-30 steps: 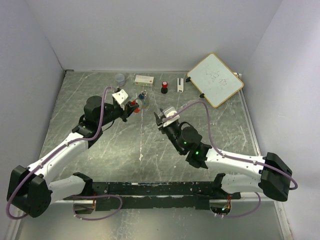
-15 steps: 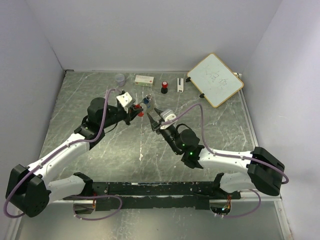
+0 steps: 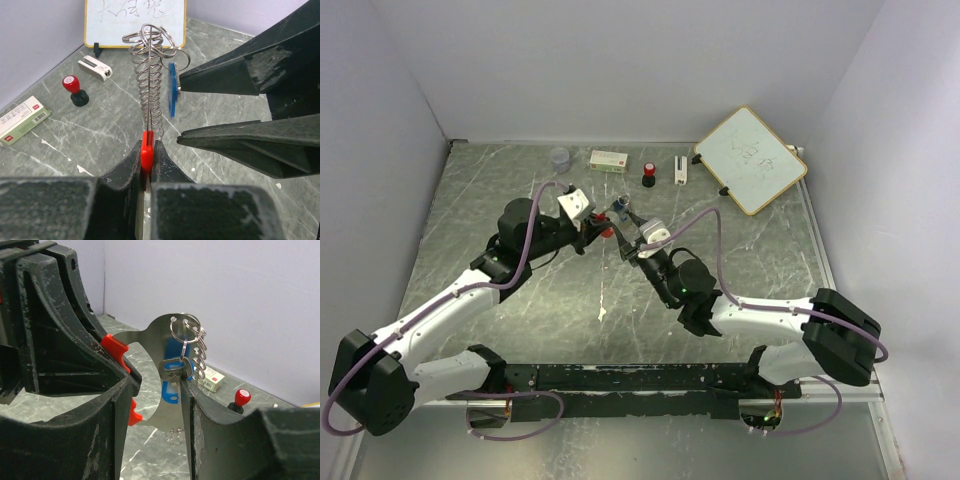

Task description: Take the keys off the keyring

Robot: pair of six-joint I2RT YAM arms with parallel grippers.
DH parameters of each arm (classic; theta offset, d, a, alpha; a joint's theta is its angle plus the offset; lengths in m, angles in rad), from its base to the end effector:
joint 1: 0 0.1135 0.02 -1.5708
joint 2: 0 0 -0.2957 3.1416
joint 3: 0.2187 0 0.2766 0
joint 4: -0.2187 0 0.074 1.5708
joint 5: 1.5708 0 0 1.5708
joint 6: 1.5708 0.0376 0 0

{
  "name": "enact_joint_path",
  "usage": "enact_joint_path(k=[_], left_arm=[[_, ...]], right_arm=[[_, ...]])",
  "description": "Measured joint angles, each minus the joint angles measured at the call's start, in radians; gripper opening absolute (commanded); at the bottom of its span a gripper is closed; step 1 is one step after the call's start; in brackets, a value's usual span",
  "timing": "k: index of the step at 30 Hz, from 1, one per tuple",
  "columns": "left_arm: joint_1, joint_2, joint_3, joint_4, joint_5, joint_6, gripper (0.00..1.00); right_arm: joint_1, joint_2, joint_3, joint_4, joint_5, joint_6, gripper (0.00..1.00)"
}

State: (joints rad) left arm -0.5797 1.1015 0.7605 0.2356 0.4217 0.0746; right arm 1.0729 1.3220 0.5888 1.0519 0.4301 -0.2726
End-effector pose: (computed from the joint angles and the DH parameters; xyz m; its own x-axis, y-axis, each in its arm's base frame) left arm 0.2162 -0.1600 0.3321 -0.0251 0.0977 -0.9949 0.8446 0.5346 0.0312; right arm 0.1526 0.2479 0.2979 0.3082 0.0546 -0.9498 -0.5467 0.8272 -0.1298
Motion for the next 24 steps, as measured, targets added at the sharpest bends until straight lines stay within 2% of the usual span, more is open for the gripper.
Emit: enact_joint_path(k=[12,24], left_arm=[[-0.016,-0.024,0.000,-0.011,-0.012,0.001,0.07],[-0.025,-0.024,0.000,-0.023,-0.018,0.001,0.07]], right_arm=[[0.000,0.016,0.000,0.035,0.050,-0.047,0.43],[0.000,0.016,0.000,0.090,0.081,-0.087,0.37]])
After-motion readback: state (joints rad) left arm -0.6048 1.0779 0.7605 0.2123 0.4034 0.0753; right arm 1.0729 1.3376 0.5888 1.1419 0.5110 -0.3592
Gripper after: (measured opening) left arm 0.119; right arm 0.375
